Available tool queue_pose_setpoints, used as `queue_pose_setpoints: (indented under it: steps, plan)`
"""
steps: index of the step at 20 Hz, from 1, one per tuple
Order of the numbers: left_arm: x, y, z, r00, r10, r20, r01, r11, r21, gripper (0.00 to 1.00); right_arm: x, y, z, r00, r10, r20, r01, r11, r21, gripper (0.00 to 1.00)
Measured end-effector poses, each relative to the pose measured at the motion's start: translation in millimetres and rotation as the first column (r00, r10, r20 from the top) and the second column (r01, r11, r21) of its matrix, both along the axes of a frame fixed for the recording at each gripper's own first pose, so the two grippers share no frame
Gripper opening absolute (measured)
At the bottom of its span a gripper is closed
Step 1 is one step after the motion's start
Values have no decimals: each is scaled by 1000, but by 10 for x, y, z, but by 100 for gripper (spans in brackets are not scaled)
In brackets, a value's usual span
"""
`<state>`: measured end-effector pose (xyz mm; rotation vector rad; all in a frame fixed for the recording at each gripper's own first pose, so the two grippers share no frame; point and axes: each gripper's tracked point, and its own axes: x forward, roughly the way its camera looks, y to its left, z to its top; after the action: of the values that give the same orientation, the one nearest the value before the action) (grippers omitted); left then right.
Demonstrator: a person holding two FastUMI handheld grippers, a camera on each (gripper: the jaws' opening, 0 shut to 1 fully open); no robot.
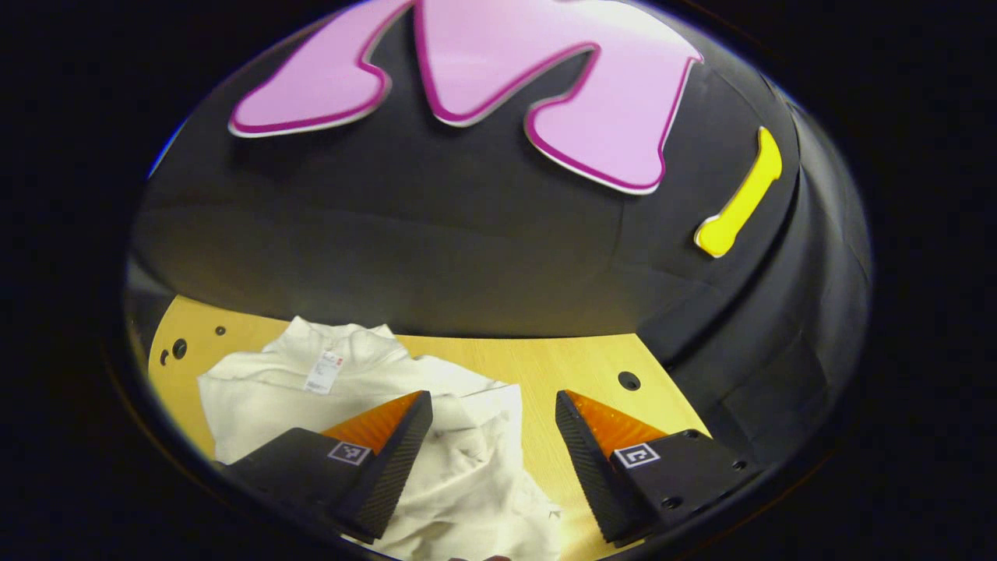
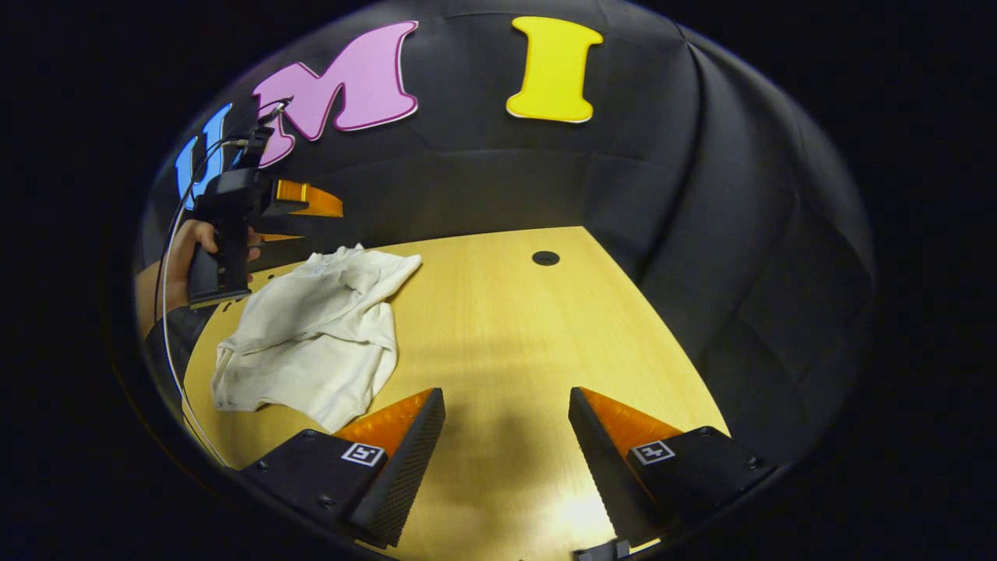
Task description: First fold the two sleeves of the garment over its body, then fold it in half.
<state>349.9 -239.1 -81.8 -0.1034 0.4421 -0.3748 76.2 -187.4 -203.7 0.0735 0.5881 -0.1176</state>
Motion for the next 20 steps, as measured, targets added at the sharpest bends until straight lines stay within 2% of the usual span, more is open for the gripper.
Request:
queue_pose_setpoints:
  steps: [3, 6, 13, 16, 20]
  plan:
    - [-235, 575, 42, 998, 57, 2, -57, 998, -5, 98, 71, 309, -5, 999, 39, -1, -39, 999, 37, 99]
    - [-457, 1208, -31, 993, 122, -1, -121, 992, 40, 98, 123, 648, 5, 997, 75, 2, -75, 994, 86, 99]
    - [-1046, 2547, -414, 958, 282, -56, -278, 958, 74, 98, 345, 1198, -128, 991, 127, -35, -124, 990, 71, 99]
    - [-1321, 2934, -688, 939, 332, -91, -323, 941, 98, 98, 454, 1426, -231, 987, 150, -62, -146, 987, 67, 99]
    - [-1559, 3225, -1072, 923, 361, -135, -341, 928, 151, 98, 566, 1667, -440, 981, 167, -100, -165, 986, 32, 99]
